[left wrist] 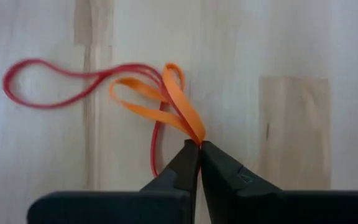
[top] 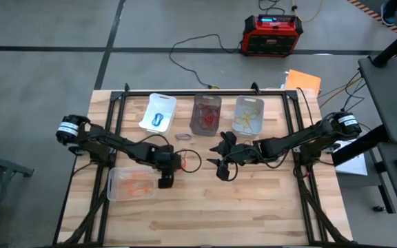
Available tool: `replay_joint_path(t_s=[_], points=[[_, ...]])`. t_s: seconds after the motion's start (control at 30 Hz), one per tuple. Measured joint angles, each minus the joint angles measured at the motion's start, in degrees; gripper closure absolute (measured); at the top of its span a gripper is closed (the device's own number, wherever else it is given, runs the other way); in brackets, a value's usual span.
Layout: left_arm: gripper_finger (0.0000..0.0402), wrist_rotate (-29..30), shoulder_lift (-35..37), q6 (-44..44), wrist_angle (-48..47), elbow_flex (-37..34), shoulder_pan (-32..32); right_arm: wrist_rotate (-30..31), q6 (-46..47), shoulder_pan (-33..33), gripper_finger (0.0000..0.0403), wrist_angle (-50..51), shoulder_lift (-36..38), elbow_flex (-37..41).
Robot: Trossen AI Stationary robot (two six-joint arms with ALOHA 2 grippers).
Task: Sort rubber bands into baskets
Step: Put the red rubber band into the black bin
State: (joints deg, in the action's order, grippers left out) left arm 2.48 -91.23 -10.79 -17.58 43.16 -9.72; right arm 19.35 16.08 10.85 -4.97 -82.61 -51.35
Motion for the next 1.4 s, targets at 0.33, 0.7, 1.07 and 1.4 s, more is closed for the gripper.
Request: replay_joint_path(t_s=[0.33,0.7,1.07,1.4], points=[[0.0400,0.02,3.87,1.76,4.08,0.07,0.00,0.00,0.00,0.00,0.0211,0.00,0.00,0.04],[0.0342,-0.07,2.06,0.84,3.21,0.04,0.07,0.00,0.02,0.00,0.0211,0.01,0.00,0.04],[0.0297,-0.14,1.80,1.08,-1.76,-0.06,0.07,-0.01,0.02,0.00,0.0211,0.02,0.00,0.04],[0.0295,-2.19,0.49,1.08,0.03,-0.17,0.02,0.00,0.00,0.00,0.0211,0.02,0.00,0.04]])
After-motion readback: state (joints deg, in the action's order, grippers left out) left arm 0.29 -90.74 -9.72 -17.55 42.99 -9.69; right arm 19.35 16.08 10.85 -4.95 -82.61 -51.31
